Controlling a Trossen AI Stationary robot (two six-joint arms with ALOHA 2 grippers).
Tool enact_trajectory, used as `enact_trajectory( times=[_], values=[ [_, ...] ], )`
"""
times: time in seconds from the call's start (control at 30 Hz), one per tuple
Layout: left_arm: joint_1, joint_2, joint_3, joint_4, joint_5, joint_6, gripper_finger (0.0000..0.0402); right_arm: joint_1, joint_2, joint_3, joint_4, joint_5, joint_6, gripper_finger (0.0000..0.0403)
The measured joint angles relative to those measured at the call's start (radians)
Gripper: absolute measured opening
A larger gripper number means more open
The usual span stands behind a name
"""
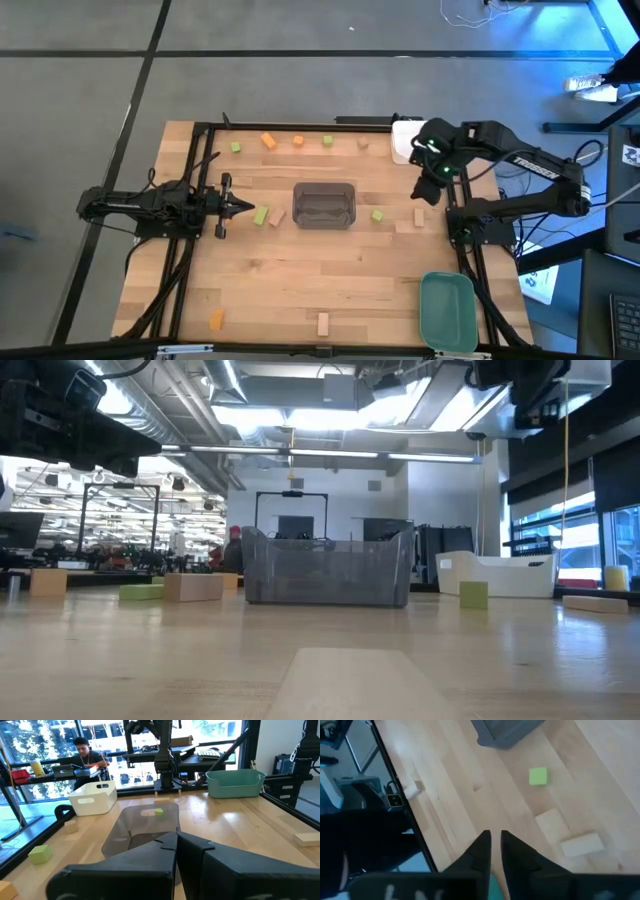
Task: Sort & place blocks by color
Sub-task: Put the green block into the white bin
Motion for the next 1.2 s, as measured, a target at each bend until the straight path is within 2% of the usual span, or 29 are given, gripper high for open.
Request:
enact_trajectory(
  times=[0.2, 0.4, 0.53, 0.7, 0.8, 0.9, 1.03, 1.2],
  values=[
    [0.0, 0.0, 0.0, 0.0, 0.002, -0.007, 0.0, 0.009, 0.045, 0.0, 0.064, 0.0, -0.079, 0.0091],
    [0.0, 0.0, 0.002, 0.039, 0.04, -0.007, 0.0, 0.037, 0.098, 0.0, 0.134, 0.007, -0.076, 0.0126],
    [0.0, 0.0, 0.054, 0.036, 0.011, -0.007, 0.0, 0.061, 0.14, 0.0, 0.156, 0.008, -0.068, 0.0149],
    [0.0, 0.02, 0.199, -0.18, -0.069, -0.033, 0.0, 0.087, 0.202, 0.0, 0.158, 0.026, -0.06, 0.0159],
    [0.001, 0.073, 0.296, -0.344, -0.084, -0.056, 0.0, 0.104, 0.244, -0.001, 0.159, 0.101, -0.048, 0.0159],
    [0.001, 0.148, 0.376, -0.434, -0.091, -0.058, 0.0, 0.119, 0.291, -0.001, 0.16, 0.161, -0.047, 0.0159],
    [0.001, 0.263, 0.464, -0.484, -0.091, -0.06, 0.0, 0.141, 0.364, -0.001, 0.161, 0.179, -0.045, 0.0159],
    [0.001, 0.405, 0.565, -0.49, -0.114, -0.08, 0.0, 0.176, 0.468, -0.002, 0.164, 0.233, 0.055, 0.0158]
  ],
)
